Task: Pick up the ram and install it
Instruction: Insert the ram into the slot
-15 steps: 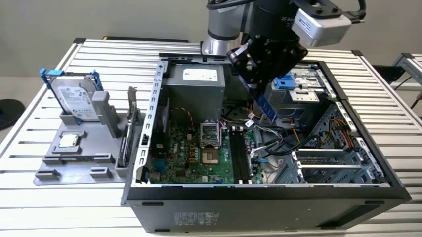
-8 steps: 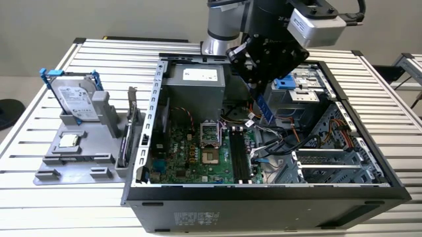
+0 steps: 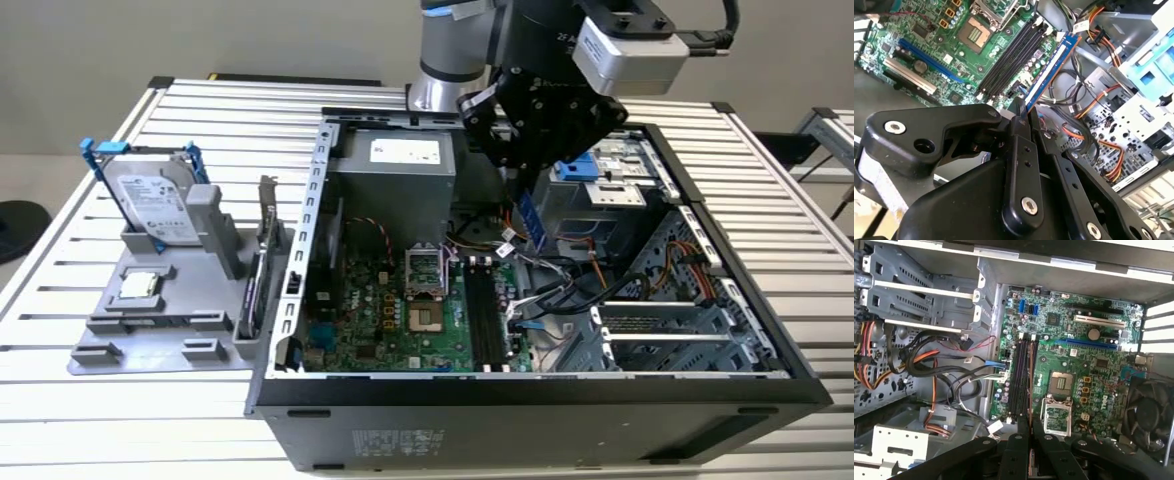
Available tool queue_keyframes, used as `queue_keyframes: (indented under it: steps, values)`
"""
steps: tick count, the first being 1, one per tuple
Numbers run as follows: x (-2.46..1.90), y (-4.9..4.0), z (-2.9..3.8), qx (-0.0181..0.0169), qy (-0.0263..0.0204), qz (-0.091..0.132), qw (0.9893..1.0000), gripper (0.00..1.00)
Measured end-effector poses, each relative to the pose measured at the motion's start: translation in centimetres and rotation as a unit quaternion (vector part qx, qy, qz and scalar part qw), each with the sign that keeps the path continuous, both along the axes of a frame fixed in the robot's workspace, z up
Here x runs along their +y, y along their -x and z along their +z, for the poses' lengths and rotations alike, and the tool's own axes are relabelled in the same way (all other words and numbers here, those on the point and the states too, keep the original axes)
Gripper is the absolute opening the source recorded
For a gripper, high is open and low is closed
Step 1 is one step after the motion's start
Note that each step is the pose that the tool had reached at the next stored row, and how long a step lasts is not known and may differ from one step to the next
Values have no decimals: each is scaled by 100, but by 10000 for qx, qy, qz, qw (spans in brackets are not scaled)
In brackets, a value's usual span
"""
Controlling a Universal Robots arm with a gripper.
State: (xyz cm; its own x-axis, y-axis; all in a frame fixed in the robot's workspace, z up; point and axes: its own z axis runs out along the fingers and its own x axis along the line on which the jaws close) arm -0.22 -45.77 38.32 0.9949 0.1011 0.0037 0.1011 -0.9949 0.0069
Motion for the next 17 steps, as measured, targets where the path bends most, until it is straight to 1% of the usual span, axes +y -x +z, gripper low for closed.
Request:
queue_keyframes:
  steps: [6,17]
  values:
    - [-1,0,-1,1,0,-227,9997,0]
    - [-1,0,-37,1,0,-229,9997,0]
